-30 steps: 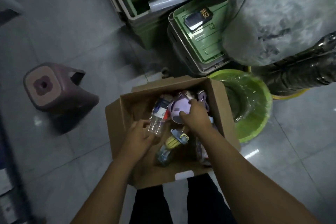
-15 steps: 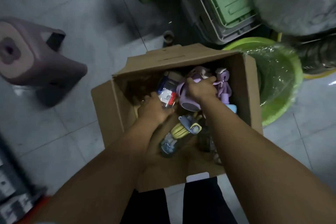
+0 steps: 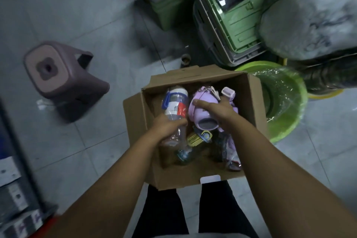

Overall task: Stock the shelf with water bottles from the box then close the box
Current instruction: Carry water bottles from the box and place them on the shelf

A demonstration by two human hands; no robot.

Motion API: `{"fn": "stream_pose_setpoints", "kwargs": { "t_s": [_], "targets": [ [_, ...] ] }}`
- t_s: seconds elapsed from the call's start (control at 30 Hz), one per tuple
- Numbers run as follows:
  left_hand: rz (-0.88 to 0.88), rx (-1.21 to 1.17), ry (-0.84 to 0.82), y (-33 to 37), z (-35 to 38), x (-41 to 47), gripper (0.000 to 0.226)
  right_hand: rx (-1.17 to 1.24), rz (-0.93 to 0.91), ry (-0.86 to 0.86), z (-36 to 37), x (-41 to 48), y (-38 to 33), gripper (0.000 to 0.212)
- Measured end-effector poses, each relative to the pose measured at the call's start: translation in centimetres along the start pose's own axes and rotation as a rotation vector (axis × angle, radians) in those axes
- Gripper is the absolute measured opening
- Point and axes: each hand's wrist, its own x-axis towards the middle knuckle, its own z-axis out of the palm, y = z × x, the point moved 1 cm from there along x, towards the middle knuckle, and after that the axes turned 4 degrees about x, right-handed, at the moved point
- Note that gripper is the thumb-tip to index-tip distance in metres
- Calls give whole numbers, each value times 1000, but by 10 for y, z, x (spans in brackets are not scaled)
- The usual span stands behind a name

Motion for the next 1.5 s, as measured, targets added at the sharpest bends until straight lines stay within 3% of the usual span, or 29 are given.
{"fn": "stream_pose_setpoints", "kwargs": {
  "t_s": [0.07, 0.17, 0.33, 0.4, 0.6, 0.77, 1.0, 1.17, 1.27, 1.4, 1.5],
  "targets": [
    [29, -49, -36, 3, -7, -25, 21, 25, -46, -43, -5, -22, -1, 131],
    [70, -121, -37, 3, -16, -58, 22, 115, -70, -110, -14, -52, 2, 125],
    [101, -333, -58, -6, -28, -109, 44, 457, -188, -315, -31, -136, 2, 87],
    [133, -386, -76, -12, -33, -124, 44, 591, -219, -422, -41, -166, 7, 86],
    [208, -454, -157, -18, -50, -160, 77, 820, -325, -656, -66, -242, 18, 87],
    [291, -475, -147, -11, -63, -187, 44, 729, -487, -667, -73, -284, 0, 103],
    [496, -622, 37, -13, -56, -230, 93, 485, -639, -659, -89, -319, -31, 105],
    [561, -857, 201, -42, -40, -277, 84, 248, -775, -780, -80, -343, -53, 97],
    [577, -1006, 381, -82, -33, -306, 66, 129, -865, -830, -58, -363, -54, 99],
    [570, -1160, 656, -153, -28, -360, 74, -18, -948, -971, -8, -405, -38, 102],
    [559, -1269, 856, -212, -25, -417, 66, -95, -1019, -1060, 33, -450, -14, 100]
  ]
}}
